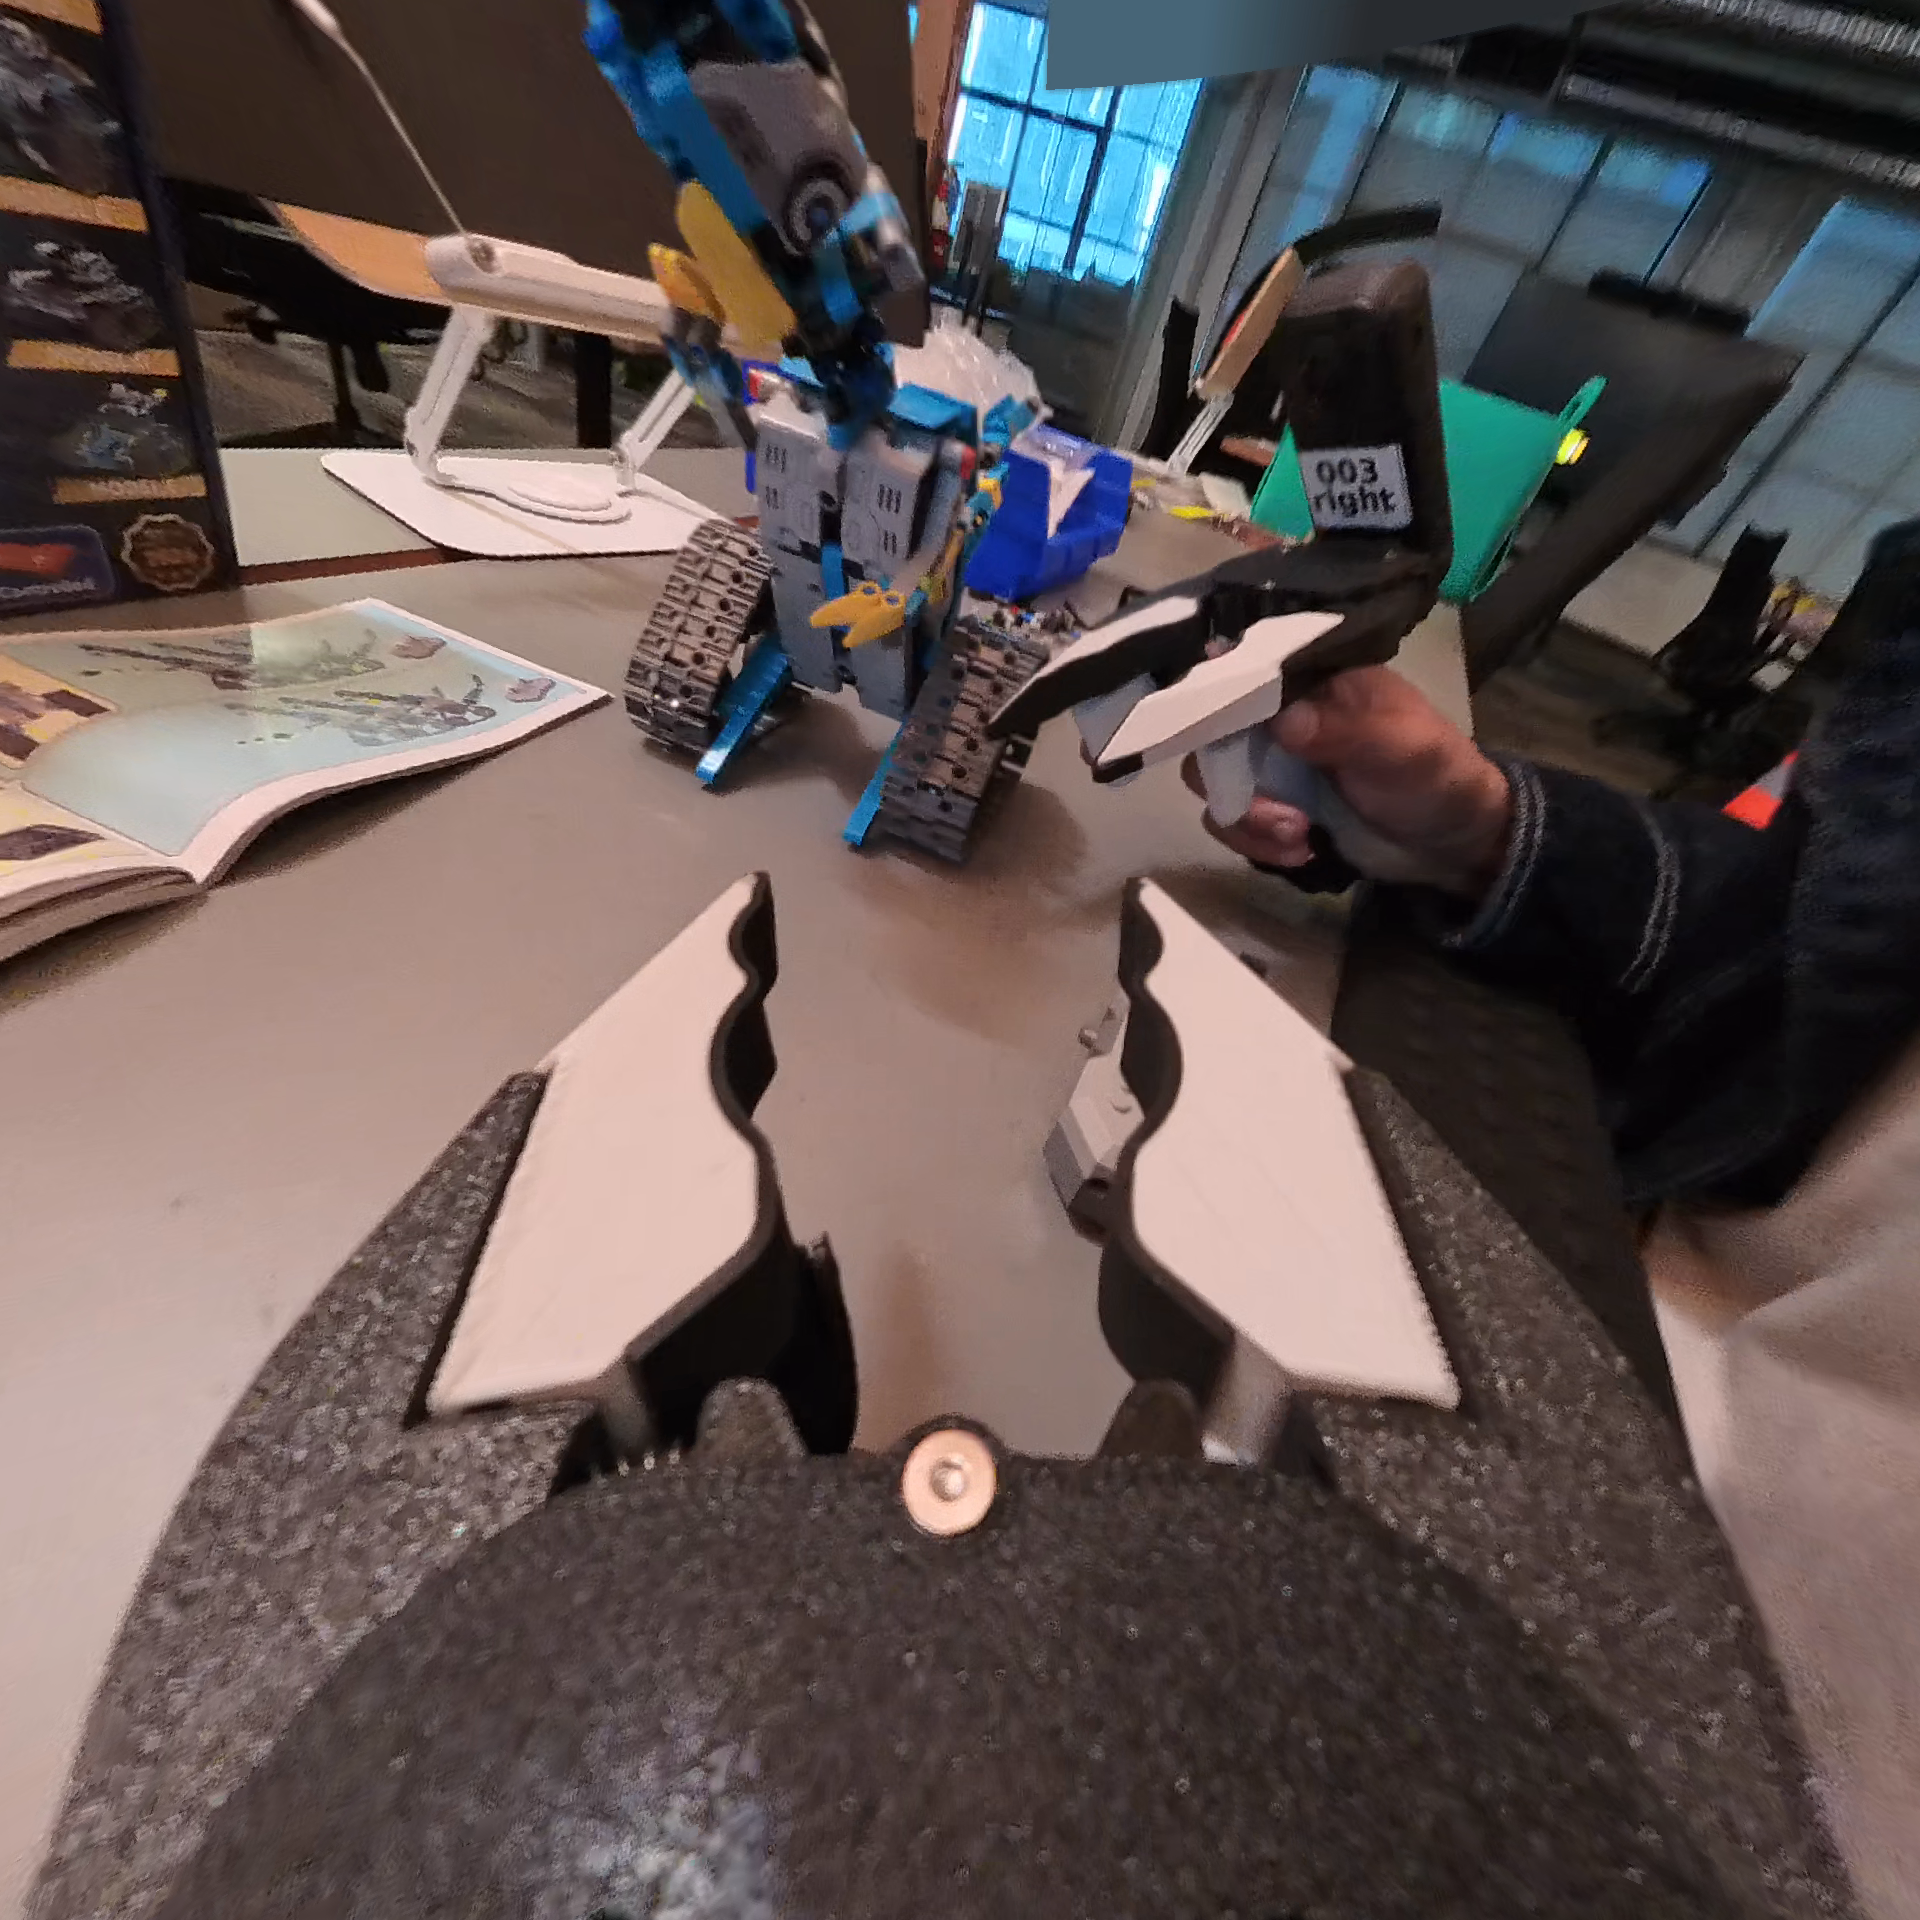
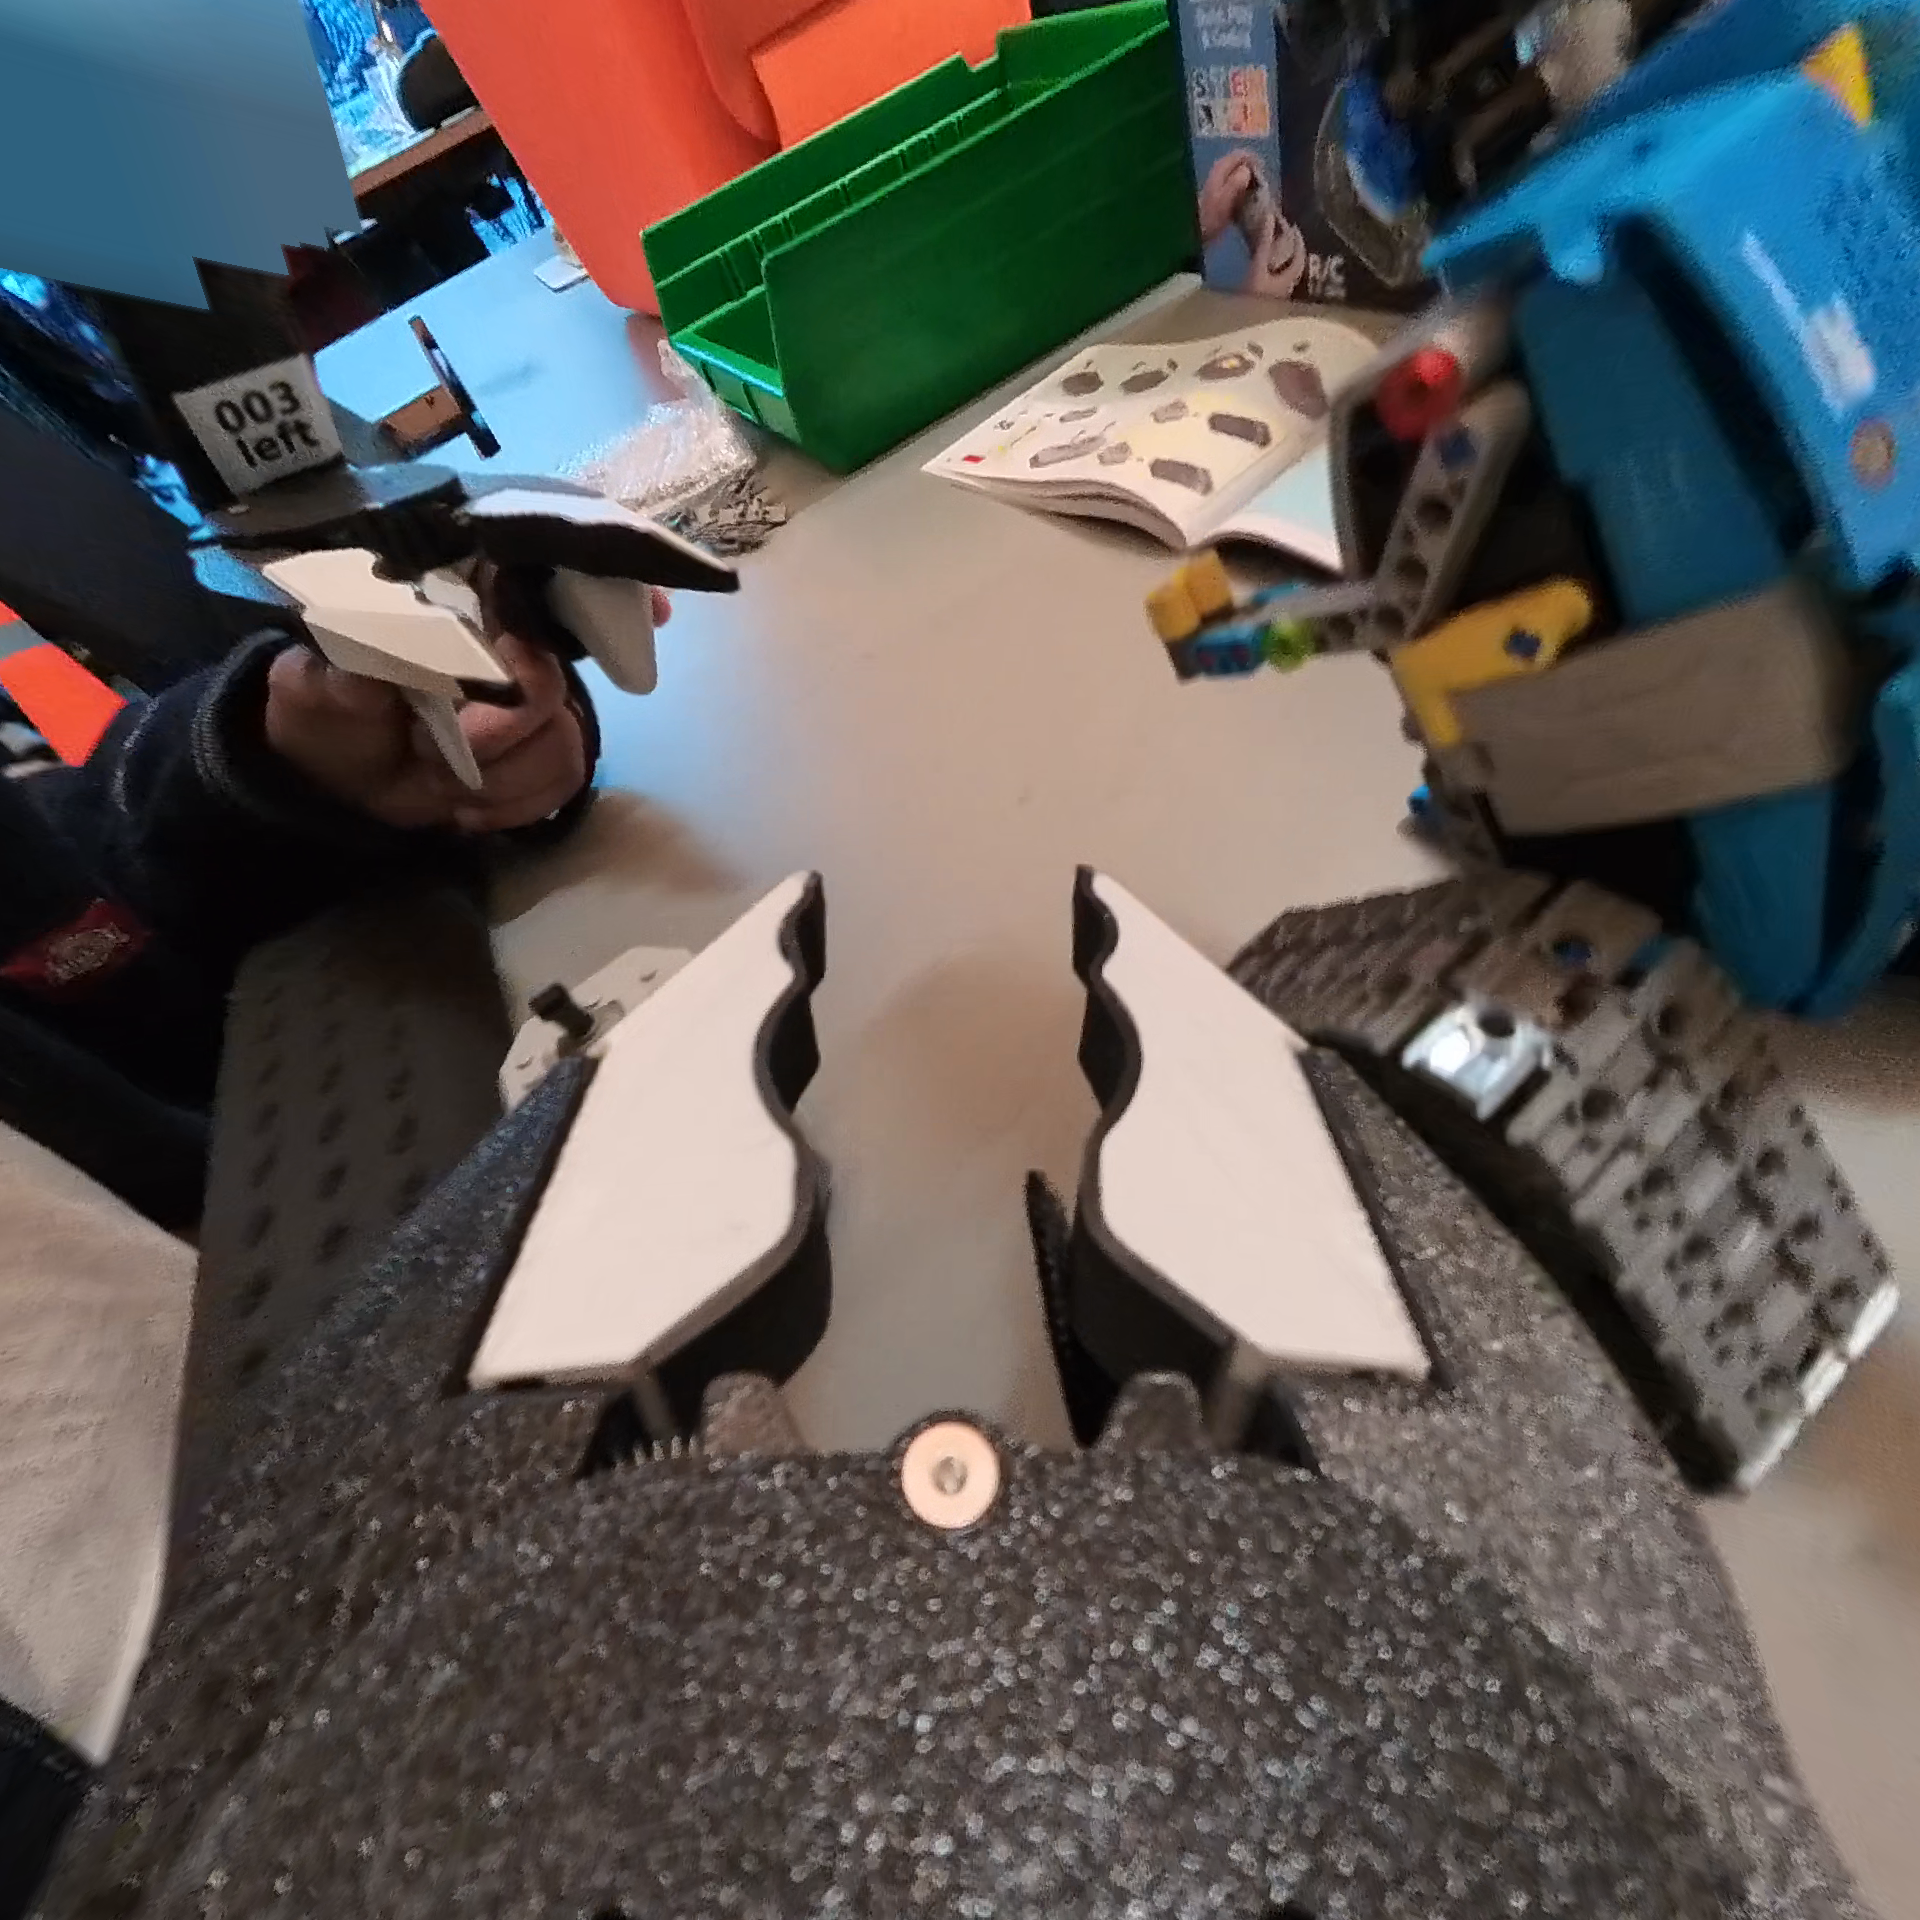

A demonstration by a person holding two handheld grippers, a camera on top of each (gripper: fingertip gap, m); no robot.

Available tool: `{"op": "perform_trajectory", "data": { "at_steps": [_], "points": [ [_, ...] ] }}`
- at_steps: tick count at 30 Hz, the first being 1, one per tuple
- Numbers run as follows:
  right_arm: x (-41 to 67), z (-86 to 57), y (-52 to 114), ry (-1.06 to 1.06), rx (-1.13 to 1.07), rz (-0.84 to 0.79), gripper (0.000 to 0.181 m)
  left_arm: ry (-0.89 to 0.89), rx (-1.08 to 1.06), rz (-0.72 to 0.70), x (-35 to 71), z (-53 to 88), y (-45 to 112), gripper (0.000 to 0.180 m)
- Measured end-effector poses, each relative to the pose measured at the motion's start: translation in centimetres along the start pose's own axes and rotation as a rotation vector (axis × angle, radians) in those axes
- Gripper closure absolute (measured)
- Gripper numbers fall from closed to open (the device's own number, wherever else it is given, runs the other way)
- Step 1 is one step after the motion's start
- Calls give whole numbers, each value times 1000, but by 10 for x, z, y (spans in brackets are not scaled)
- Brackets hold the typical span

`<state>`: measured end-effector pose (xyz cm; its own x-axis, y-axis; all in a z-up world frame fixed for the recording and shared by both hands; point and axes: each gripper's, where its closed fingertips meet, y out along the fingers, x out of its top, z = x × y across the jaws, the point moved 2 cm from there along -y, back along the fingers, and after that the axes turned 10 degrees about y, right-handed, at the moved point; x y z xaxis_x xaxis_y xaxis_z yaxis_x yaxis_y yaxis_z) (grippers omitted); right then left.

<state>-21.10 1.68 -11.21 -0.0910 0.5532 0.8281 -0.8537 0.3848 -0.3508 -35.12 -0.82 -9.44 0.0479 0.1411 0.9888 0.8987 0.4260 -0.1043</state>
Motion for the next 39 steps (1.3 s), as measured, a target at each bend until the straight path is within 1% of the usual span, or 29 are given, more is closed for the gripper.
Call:
{"op": "perform_trajectory", "data": {
  "at_steps": [3, 7, 11, 19, 23, 25, 28, 30, 32, 36, 39],
  "points": [
    [3, 1, 13, -44, 36, 10, 136, -37, -24, 1, -1, 2, 1, 115],
    [-2, 6, 21, -19, 109, 22, 137, -9, -48, 49, -7, -3, 6, 115],
    [-5, 4, 23, -8, 121, 37, 137, -12, -95, 74, -10, -8, 10, 116],
    [-4, 10, 22, 7, 151, 35, 137, -14, -131, 76, -11, -12, 10, 117],
    [-4, 21, 19, -52, 169, 41, 136, 6, -196, 89, -13, -25, 11, 115],
    [-4, 30, 12, -100, 195, 50, 136, -26, -264, 100, -14, -32, 9, 113],
    [-10, 48, -8, -195, 267, 74, 136, -41, -326, 192, -25, -41, 7, 105],
    [-28, 51, -15, -204, 289, 143, 126, 6, -314, 257, -33, -48, 9, 105],
    [-47, 50, -15, -163, 282, 212, 119, 45, -278, 323, -40, -52, 14, 105],
    [-62, 46, -9, -171, 236, 269, 117, 139, -261, 418, -52, -63, 20, 112],
    [-66, 43, -4, -142, 229, 301, 118, 145, -255, 436, -55, -65, 27, 117]
  ]
}}
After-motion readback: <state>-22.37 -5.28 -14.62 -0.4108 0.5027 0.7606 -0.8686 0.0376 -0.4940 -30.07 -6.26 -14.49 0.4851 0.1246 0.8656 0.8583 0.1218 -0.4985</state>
